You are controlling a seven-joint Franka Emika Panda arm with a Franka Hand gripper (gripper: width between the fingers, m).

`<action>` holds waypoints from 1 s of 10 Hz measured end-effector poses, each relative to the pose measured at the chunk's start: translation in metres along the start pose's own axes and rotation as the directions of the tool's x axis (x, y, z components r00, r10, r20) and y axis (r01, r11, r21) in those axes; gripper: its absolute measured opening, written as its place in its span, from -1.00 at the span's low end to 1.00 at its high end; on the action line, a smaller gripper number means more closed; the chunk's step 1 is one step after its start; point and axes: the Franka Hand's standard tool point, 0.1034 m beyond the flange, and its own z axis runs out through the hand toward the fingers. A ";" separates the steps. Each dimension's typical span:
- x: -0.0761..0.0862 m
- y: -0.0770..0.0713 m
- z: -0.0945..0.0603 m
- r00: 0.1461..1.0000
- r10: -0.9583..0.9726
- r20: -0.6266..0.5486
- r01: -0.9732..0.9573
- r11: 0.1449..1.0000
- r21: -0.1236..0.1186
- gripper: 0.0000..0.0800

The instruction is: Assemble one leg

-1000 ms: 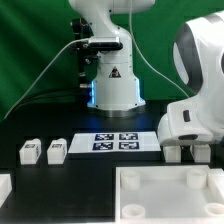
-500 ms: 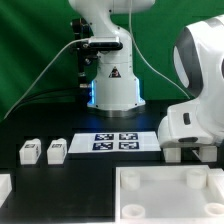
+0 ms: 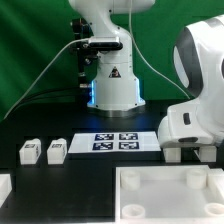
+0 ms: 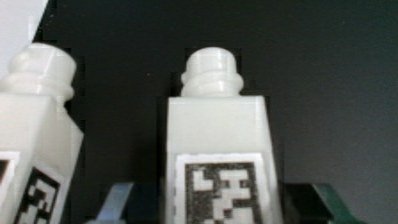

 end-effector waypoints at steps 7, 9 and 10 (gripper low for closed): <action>-0.016 0.021 -0.081 0.996 -0.057 -0.074 0.057 0.998 0.011 -0.27; -0.031 0.021 -0.122 0.971 -0.032 -0.238 0.036 0.999 0.015 -0.27; -0.020 0.018 -0.126 0.942 -0.032 -0.334 0.042 0.999 0.022 -0.27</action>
Offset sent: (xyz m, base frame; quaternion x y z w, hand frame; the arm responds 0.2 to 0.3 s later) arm 0.0431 -0.0328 0.0462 -0.0218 0.0222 -0.0596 0.9977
